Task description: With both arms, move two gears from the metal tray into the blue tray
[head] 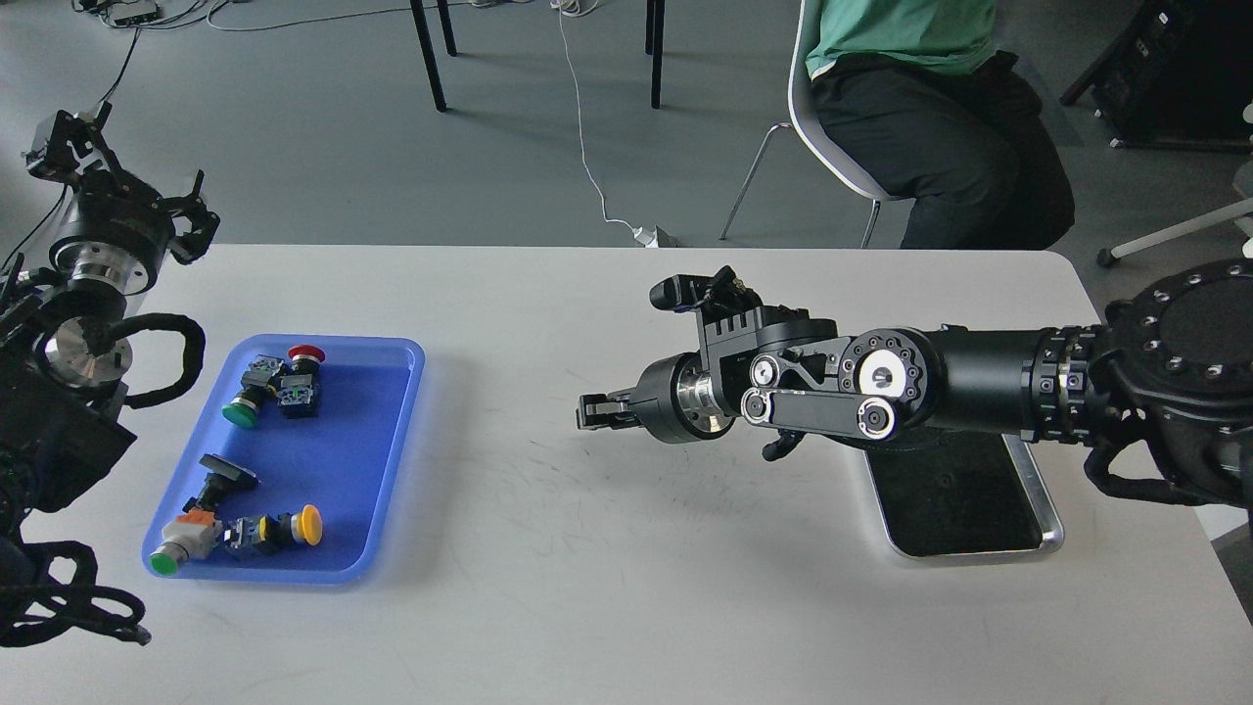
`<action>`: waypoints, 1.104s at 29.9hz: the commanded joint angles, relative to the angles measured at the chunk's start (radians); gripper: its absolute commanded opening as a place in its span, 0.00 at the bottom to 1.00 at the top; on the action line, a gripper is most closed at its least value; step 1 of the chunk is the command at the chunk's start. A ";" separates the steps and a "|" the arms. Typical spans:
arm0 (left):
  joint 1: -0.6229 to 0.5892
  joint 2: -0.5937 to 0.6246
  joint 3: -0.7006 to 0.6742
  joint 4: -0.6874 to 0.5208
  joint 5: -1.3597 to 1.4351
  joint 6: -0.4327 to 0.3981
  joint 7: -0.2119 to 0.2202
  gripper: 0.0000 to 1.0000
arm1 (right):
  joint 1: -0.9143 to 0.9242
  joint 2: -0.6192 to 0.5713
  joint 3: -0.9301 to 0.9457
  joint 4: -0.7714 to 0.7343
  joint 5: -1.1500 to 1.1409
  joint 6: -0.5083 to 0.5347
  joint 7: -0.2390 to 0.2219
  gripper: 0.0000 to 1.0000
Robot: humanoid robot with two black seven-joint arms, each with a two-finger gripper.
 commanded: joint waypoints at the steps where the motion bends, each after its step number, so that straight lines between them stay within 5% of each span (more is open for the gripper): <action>1: 0.000 0.000 0.000 0.000 0.000 0.000 0.000 0.99 | -0.045 0.003 0.033 -0.058 0.004 -0.015 0.013 0.02; 33: 0.000 -0.011 0.000 0.000 0.000 0.000 0.000 0.99 | -0.177 0.003 0.114 0.017 0.255 0.003 0.064 0.07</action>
